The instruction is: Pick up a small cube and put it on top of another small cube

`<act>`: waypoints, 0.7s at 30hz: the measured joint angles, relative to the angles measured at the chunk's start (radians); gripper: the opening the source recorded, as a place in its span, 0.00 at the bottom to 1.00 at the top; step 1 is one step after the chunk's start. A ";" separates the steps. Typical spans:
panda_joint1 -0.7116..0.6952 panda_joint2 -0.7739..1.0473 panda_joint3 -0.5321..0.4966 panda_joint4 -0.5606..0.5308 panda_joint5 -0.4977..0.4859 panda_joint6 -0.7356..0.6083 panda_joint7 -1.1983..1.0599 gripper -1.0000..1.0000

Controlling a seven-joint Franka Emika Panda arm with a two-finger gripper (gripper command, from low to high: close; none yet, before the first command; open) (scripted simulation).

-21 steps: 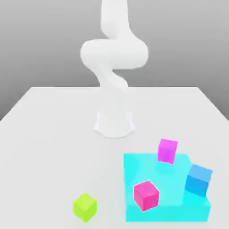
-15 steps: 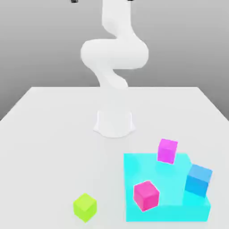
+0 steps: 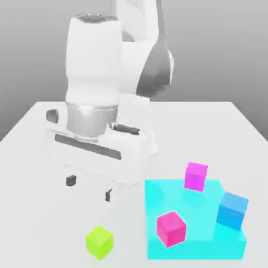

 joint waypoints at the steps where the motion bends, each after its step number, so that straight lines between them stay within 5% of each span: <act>1: -0.002 0.036 -0.001 -0.010 0.009 0.017 0.012 0.50; 9: 0.005 0.323 -0.020 -0.005 0.035 0.211 0.051 0.50; 10: 0.008 0.344 -0.024 -0.001 0.033 0.227 0.053 0.00; 21: -0.005 0.218 -0.007 -0.027 0.046 0.128 0.044 0.00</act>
